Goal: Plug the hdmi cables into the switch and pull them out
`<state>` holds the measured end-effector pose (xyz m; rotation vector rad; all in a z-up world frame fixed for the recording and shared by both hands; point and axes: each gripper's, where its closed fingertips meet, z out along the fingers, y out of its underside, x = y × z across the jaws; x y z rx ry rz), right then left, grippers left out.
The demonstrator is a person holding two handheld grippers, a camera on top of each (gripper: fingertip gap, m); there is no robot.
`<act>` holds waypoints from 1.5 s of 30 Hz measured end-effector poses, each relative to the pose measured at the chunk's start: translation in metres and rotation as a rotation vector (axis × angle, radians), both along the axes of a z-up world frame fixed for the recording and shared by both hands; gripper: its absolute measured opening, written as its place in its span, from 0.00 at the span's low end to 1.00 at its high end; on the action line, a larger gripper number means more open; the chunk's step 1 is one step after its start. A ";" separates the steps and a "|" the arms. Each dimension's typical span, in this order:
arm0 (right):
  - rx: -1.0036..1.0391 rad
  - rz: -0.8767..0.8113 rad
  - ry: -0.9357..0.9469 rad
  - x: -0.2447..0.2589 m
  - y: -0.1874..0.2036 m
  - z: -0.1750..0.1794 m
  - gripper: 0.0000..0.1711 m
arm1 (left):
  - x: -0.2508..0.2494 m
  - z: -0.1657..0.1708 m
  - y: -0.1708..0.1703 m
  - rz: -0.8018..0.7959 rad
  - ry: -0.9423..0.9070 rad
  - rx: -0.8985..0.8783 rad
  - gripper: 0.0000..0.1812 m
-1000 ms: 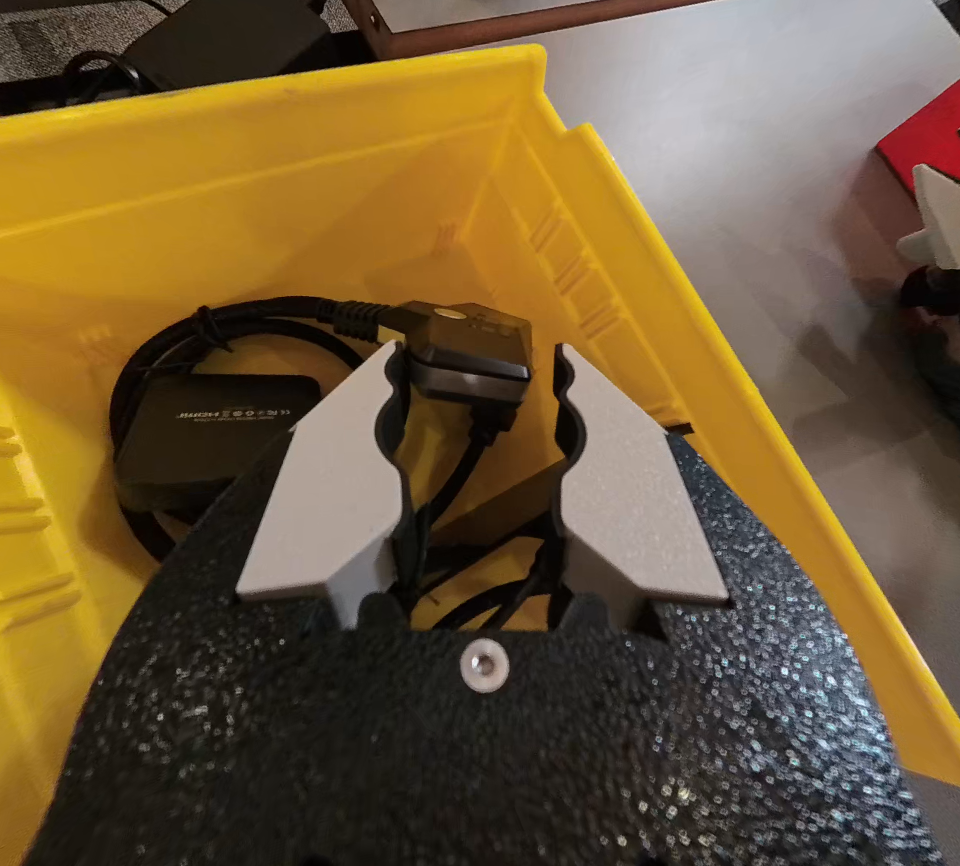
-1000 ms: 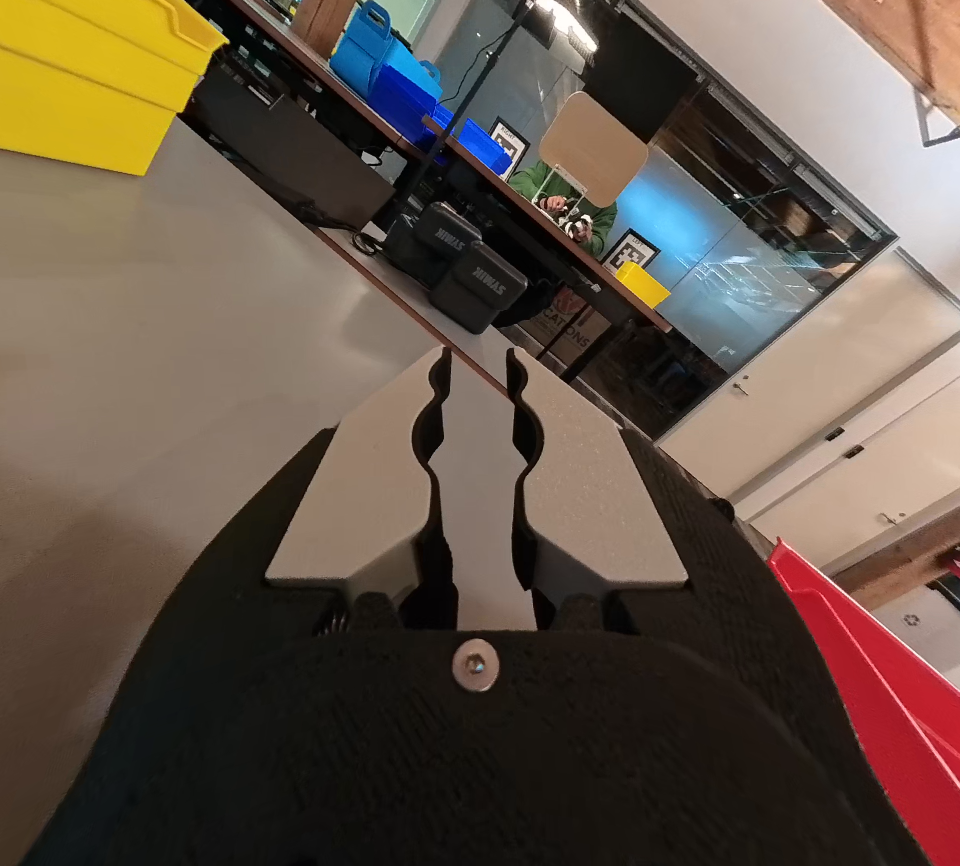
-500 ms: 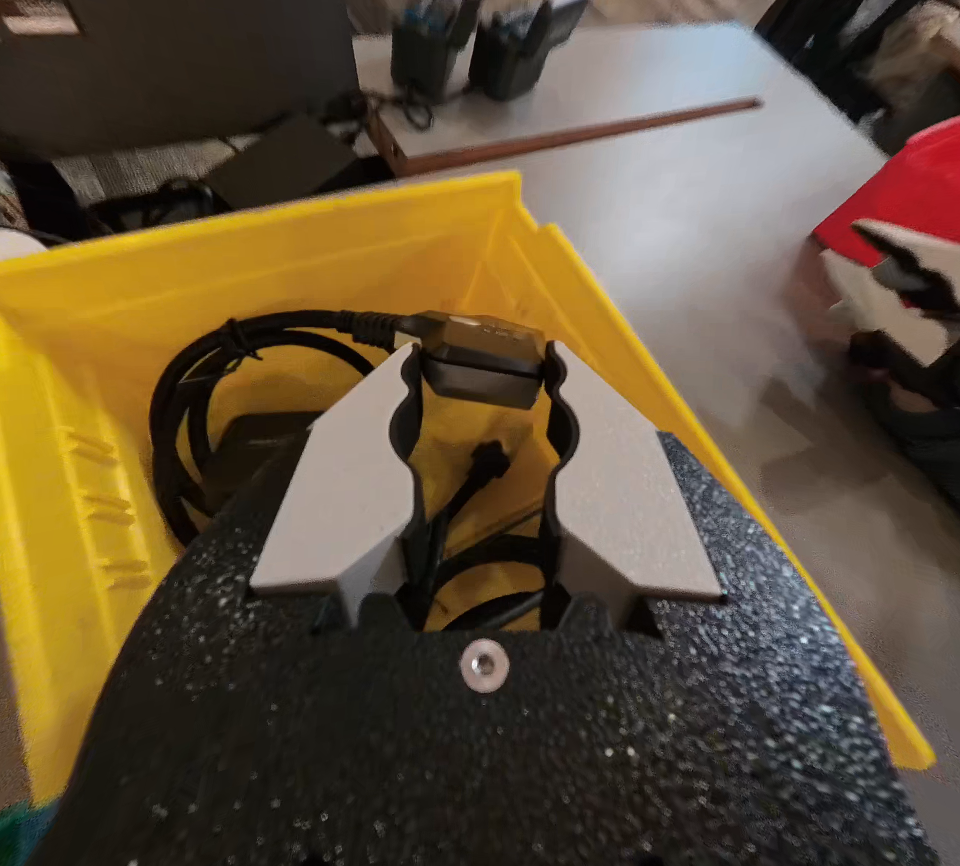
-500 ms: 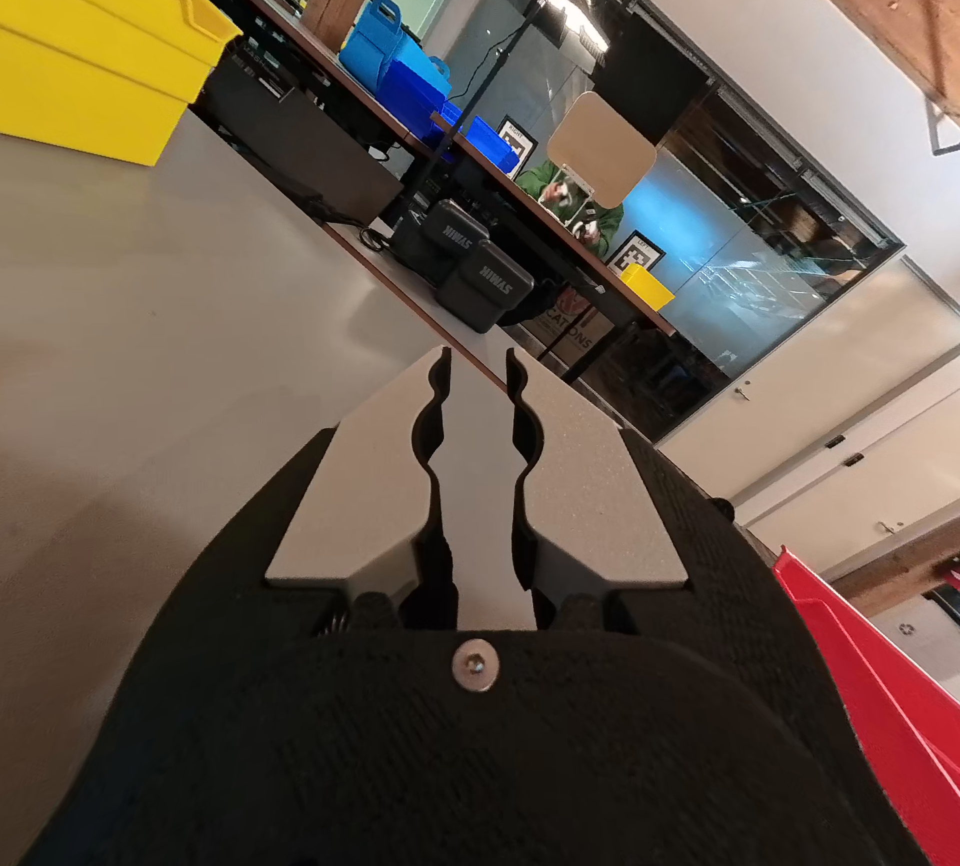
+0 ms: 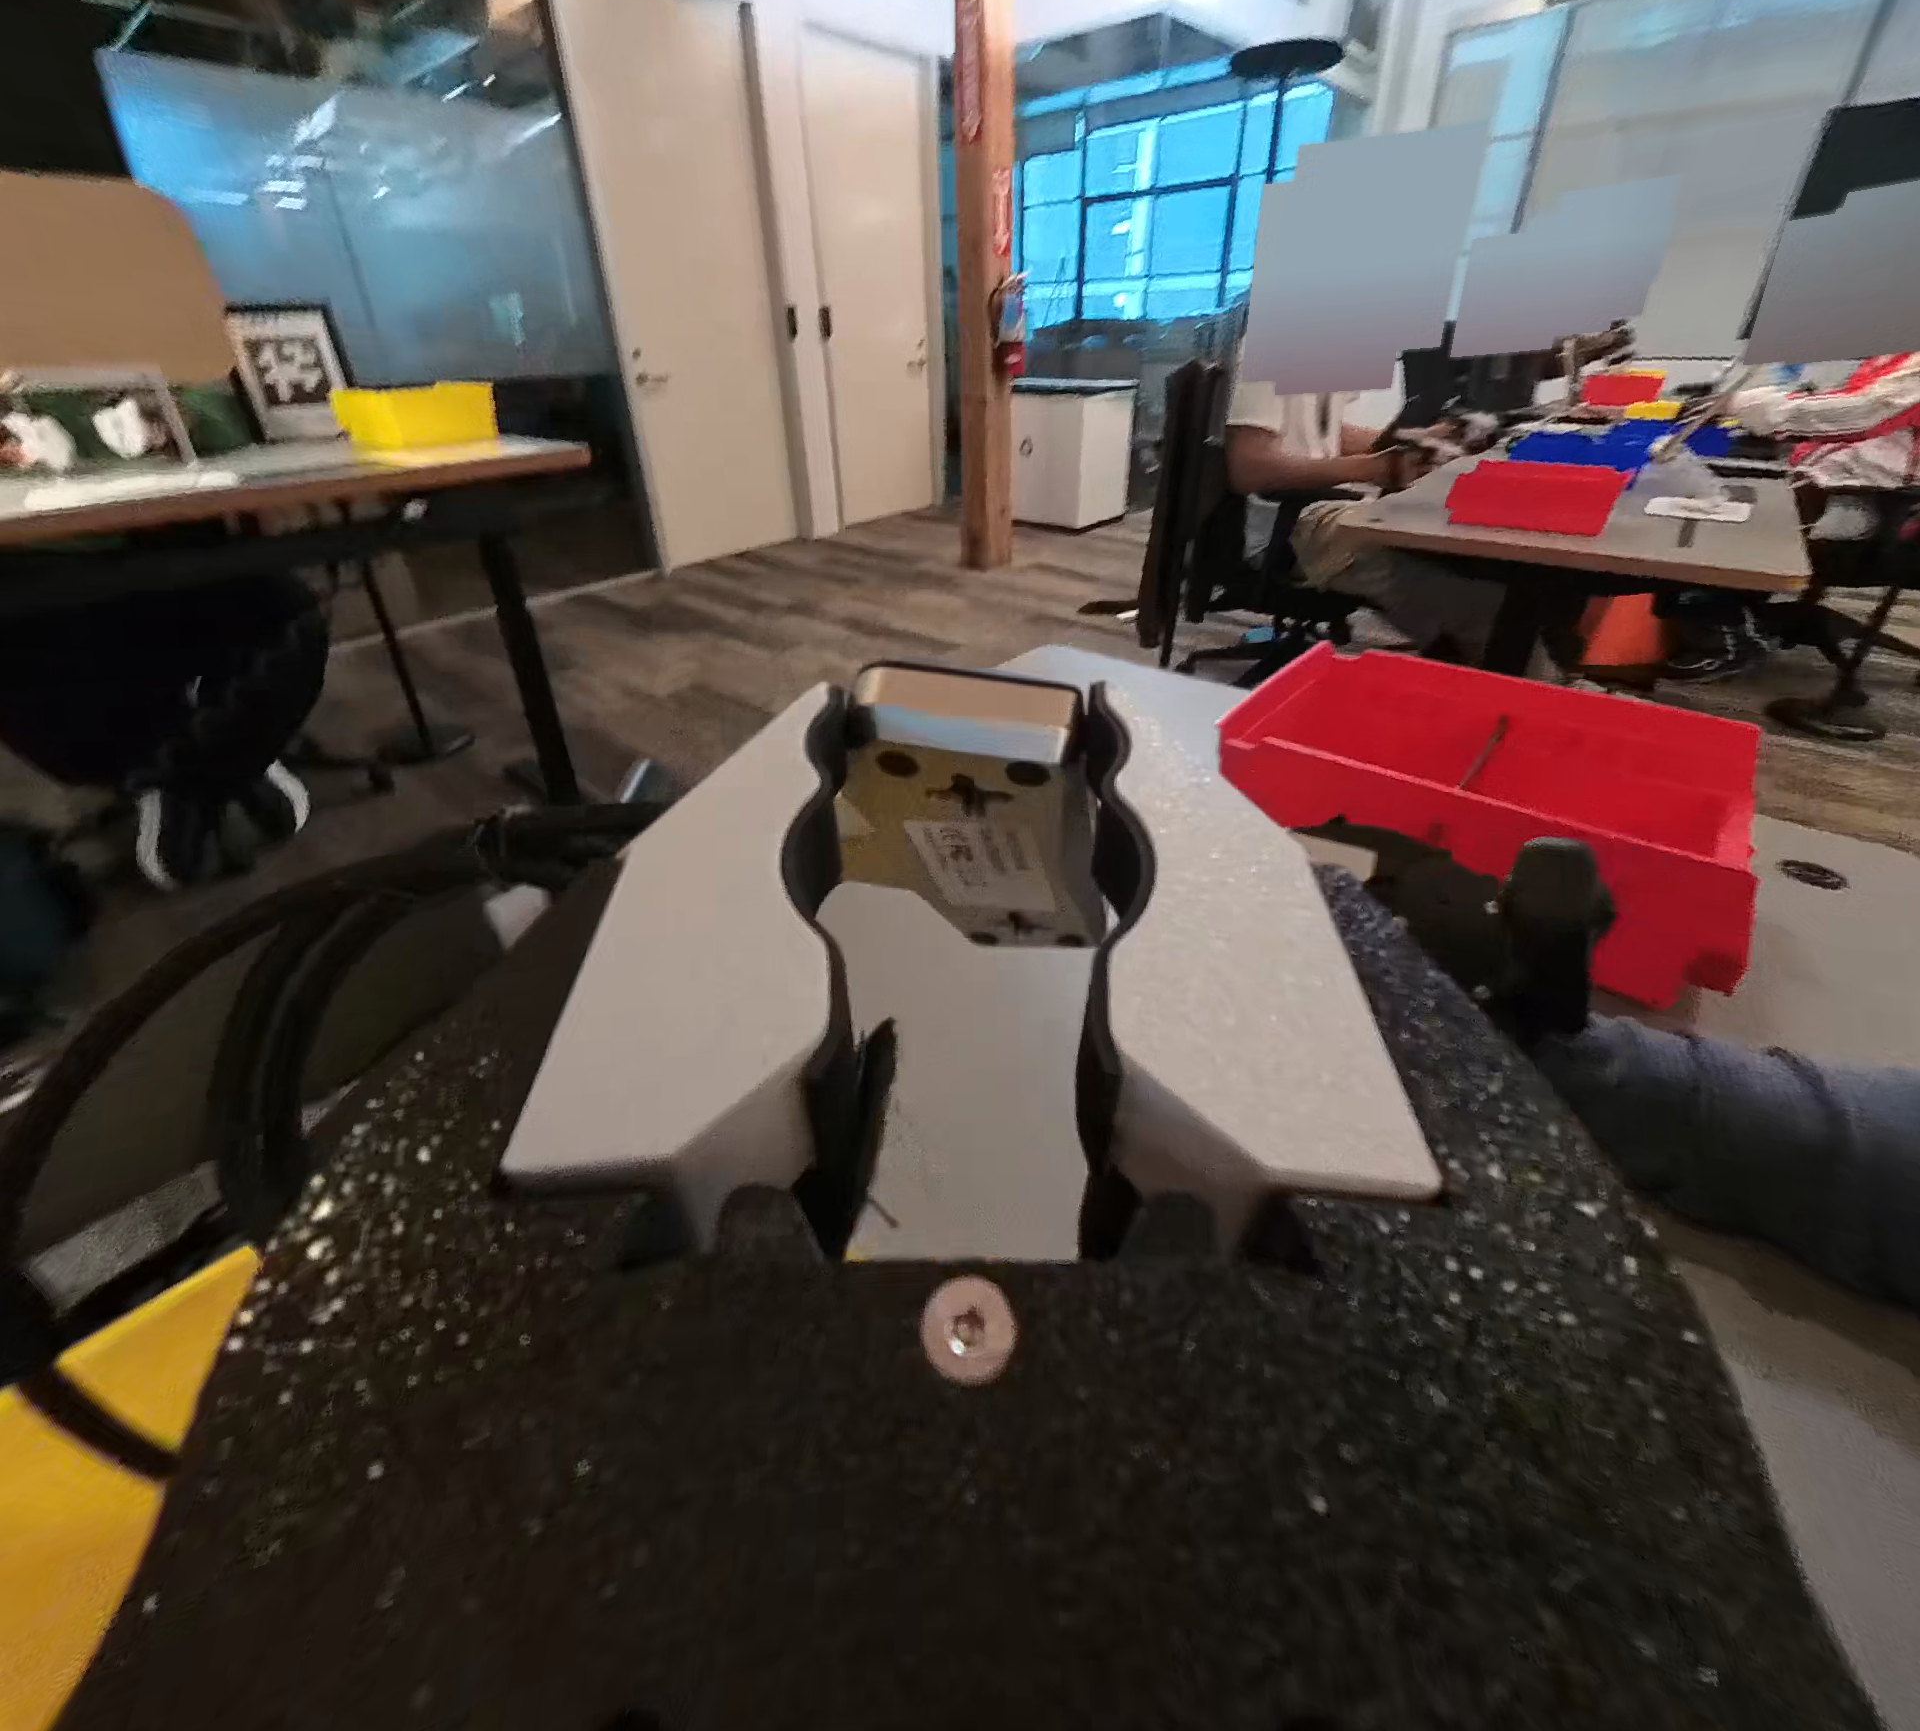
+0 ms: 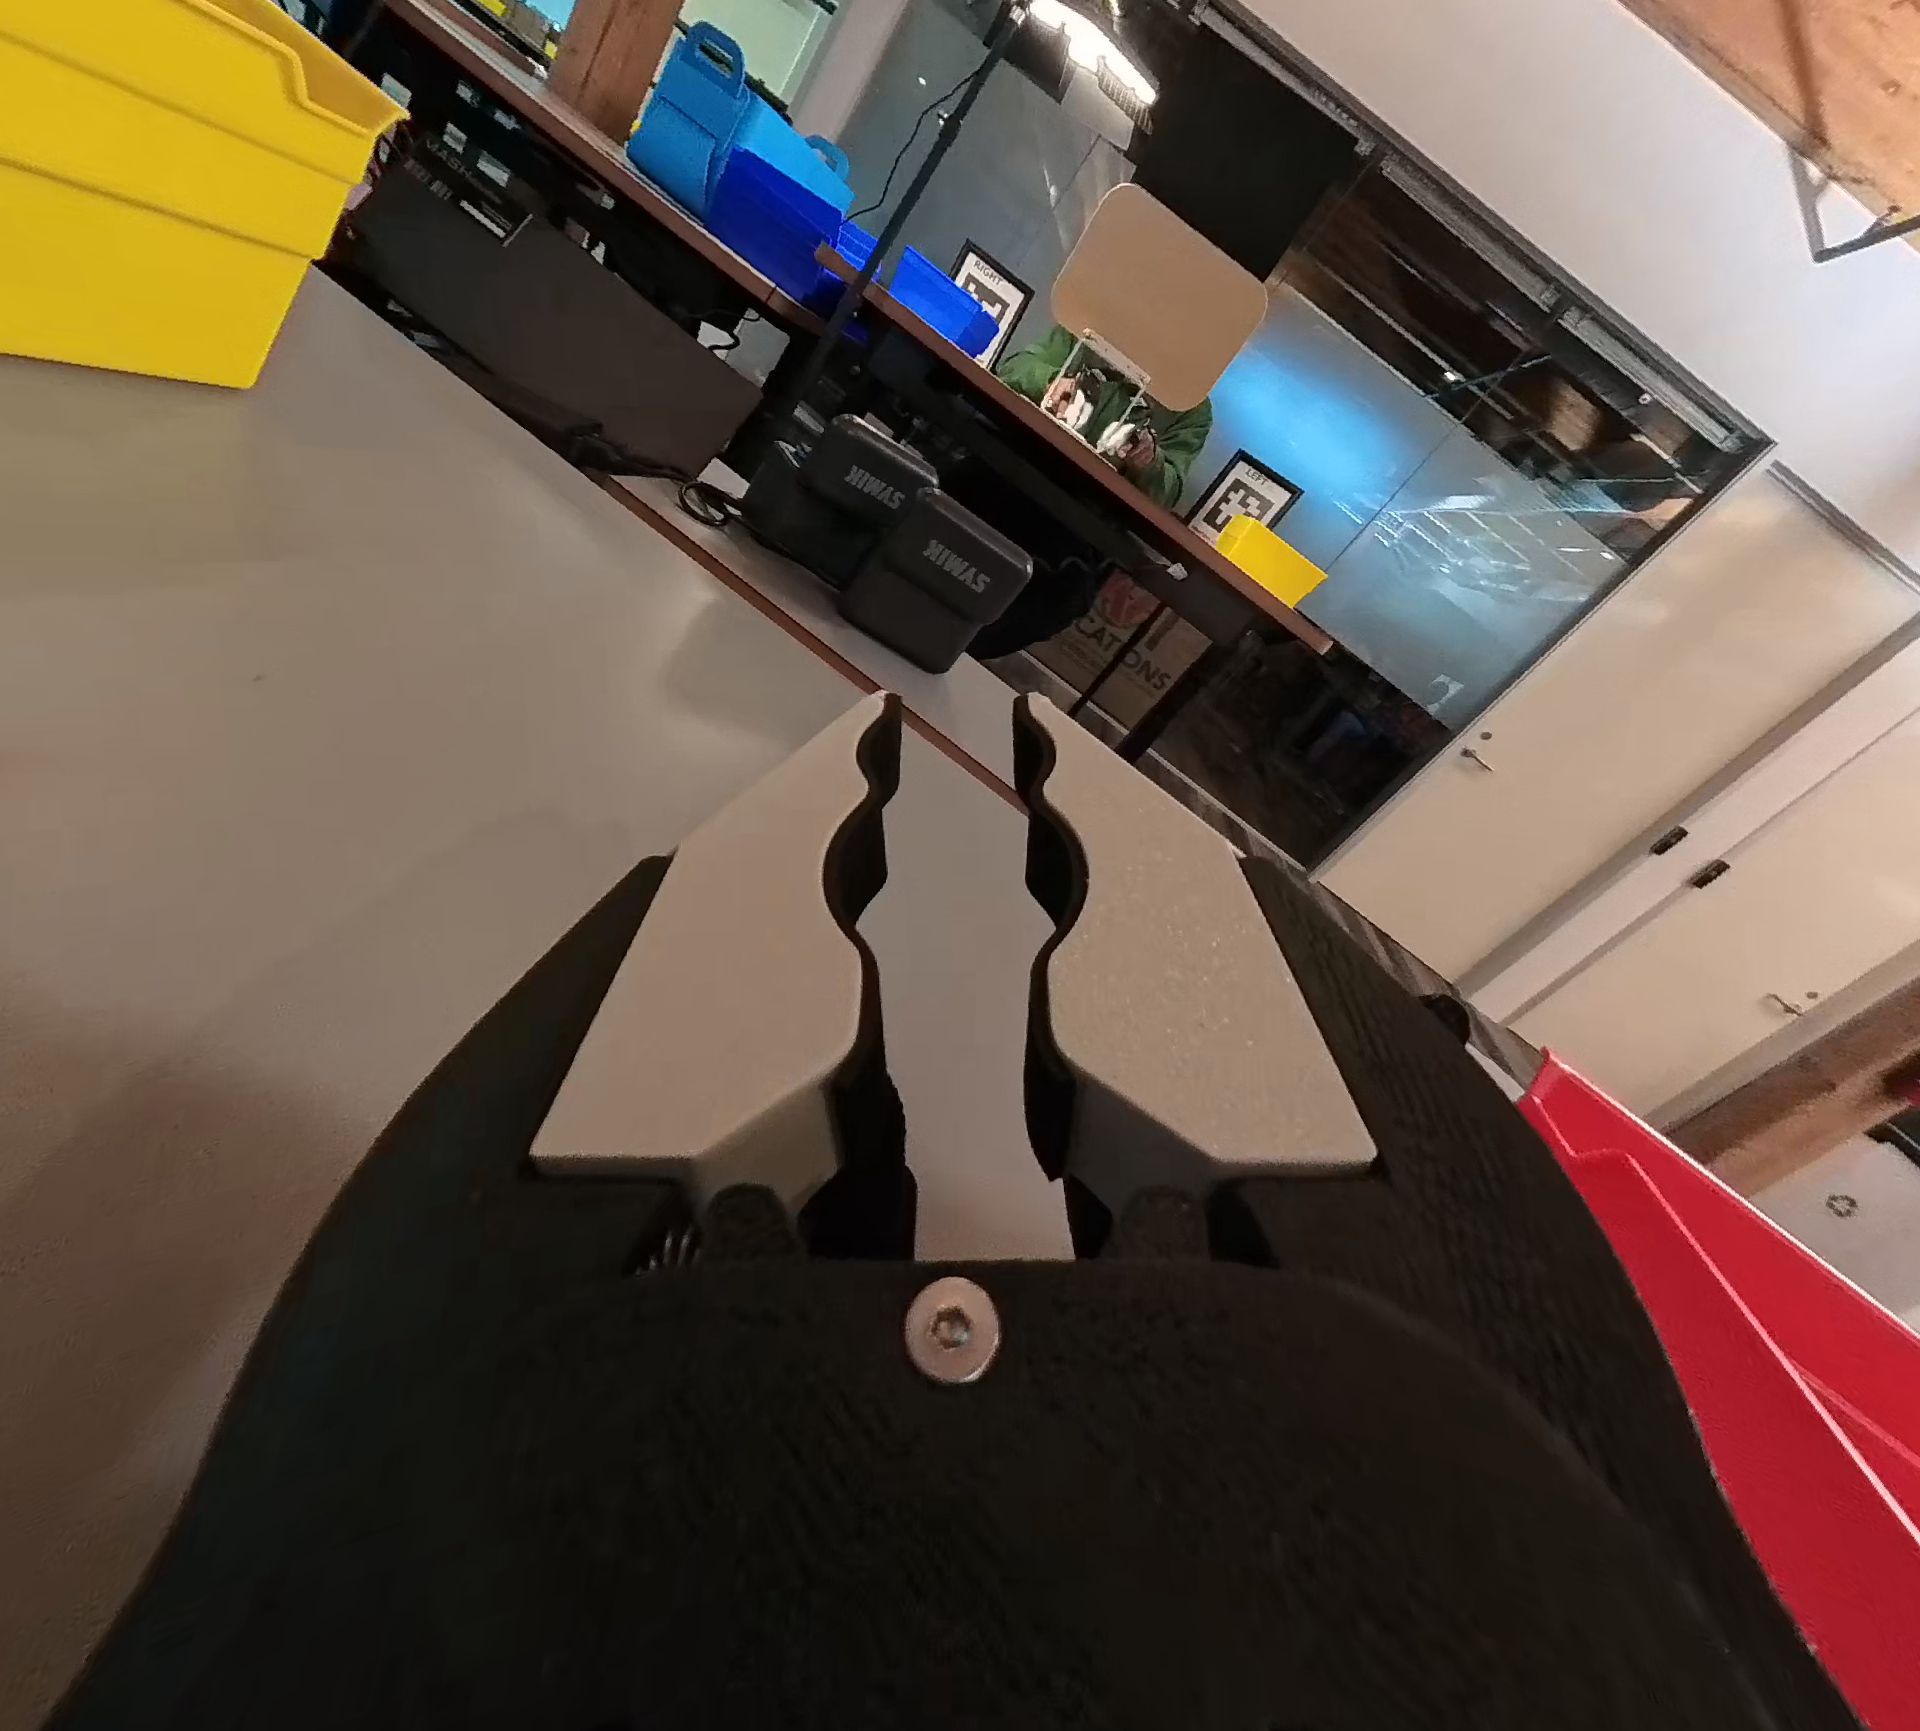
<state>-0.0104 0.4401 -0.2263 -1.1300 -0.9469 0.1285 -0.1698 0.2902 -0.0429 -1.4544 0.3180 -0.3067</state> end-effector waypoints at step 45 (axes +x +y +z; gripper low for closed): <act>-0.033 -0.082 0.091 0.023 0.017 0.008 0.14 | 0.032 -0.052 0.019 0.210 0.293 -0.296 0.41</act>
